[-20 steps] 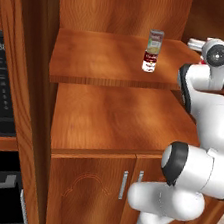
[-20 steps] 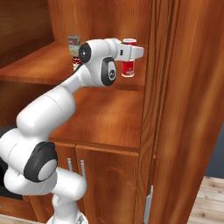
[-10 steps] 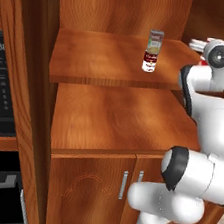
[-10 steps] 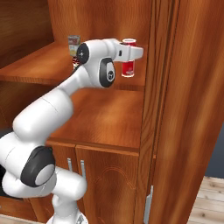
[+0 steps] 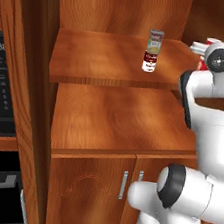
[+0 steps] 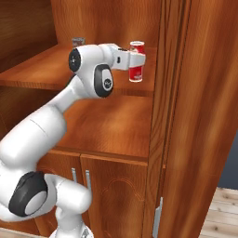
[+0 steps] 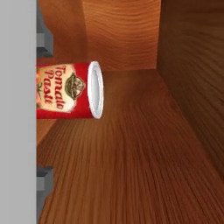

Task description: Stack two cans on top of the other two cans in the cabinet.

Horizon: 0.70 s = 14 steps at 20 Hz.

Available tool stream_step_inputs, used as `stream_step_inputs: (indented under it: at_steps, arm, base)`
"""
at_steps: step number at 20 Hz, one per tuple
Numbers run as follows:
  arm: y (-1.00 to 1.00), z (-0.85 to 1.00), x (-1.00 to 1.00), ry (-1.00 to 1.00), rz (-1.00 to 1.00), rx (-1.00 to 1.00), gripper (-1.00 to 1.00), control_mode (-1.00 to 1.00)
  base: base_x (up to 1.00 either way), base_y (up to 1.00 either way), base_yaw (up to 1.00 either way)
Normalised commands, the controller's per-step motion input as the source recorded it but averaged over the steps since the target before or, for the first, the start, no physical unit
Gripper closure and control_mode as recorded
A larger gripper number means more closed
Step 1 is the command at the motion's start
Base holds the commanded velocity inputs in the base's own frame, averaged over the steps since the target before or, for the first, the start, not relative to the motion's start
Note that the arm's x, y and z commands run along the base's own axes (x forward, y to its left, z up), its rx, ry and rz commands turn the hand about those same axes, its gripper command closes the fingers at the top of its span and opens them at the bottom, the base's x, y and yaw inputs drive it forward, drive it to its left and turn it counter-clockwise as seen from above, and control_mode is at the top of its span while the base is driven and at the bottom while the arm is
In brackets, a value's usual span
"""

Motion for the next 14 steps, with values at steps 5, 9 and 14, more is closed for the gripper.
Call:
stream_step_inputs:
  at_steps: [5, 9, 14]
  arm:
    - [0.32, 0.00, -0.48, 0.00, -0.04, 0.00, -1.00, -1.00]
    - [0.29, -0.01, -0.56, 0.00, -0.01, 0.00, -1.00, -1.00]
    - [0.25, -0.03, -0.64, 0.03, 0.00, 0.00, -1.00, -1.00]
  base:
    - [0.00, 0.00, 0.00]
    - [0.00, 0.00, 0.00]
    - [0.00, 0.00, 0.00]
